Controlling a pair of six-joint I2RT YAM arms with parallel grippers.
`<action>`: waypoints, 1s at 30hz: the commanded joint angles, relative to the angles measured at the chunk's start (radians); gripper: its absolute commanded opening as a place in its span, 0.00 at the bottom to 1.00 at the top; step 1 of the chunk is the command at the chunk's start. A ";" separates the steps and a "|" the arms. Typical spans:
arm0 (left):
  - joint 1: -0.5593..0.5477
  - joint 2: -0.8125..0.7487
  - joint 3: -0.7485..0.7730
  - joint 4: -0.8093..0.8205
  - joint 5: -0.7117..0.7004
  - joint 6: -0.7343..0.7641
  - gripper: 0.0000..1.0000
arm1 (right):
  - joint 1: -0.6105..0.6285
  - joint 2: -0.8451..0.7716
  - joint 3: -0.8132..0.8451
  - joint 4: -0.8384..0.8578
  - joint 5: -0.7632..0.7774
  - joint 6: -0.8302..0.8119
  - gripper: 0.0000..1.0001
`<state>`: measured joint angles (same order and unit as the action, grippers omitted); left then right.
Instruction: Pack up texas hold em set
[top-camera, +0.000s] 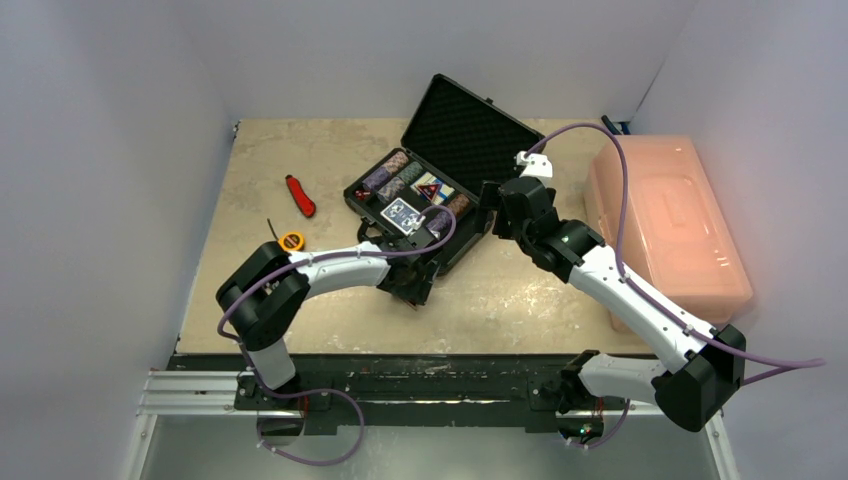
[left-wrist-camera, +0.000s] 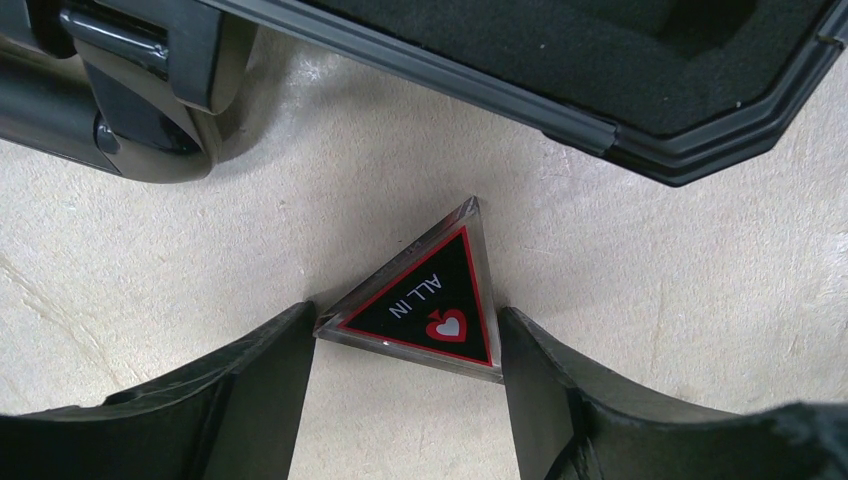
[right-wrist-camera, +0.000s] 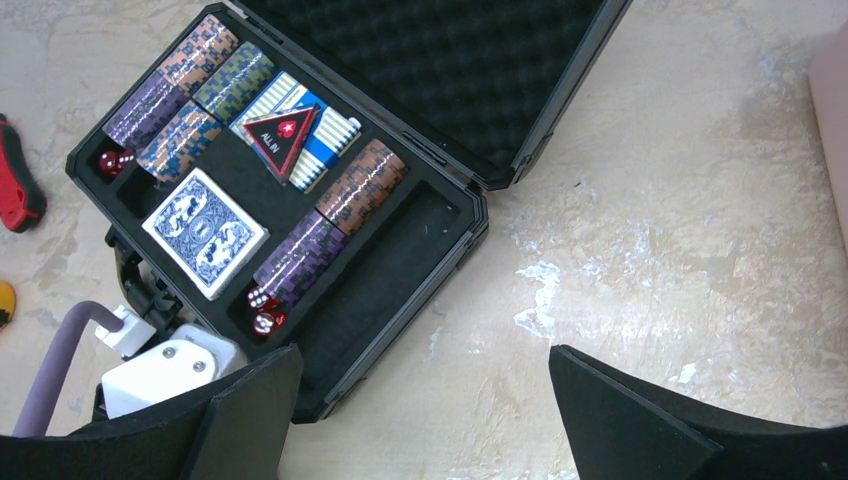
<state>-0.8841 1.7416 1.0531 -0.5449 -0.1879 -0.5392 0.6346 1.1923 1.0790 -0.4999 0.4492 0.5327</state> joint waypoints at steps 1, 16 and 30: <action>-0.009 0.019 0.022 0.010 -0.011 -0.013 0.61 | -0.001 -0.002 0.024 0.028 -0.009 -0.008 0.99; -0.013 -0.034 0.027 -0.026 -0.032 0.010 0.43 | -0.001 -0.003 0.026 0.029 -0.010 -0.007 0.99; -0.015 -0.130 0.019 -0.083 -0.045 0.008 0.40 | -0.003 0.017 0.045 0.031 -0.024 -0.005 0.99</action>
<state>-0.8936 1.6772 1.0565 -0.6102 -0.2131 -0.5381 0.6346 1.1973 1.0790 -0.4992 0.4297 0.5327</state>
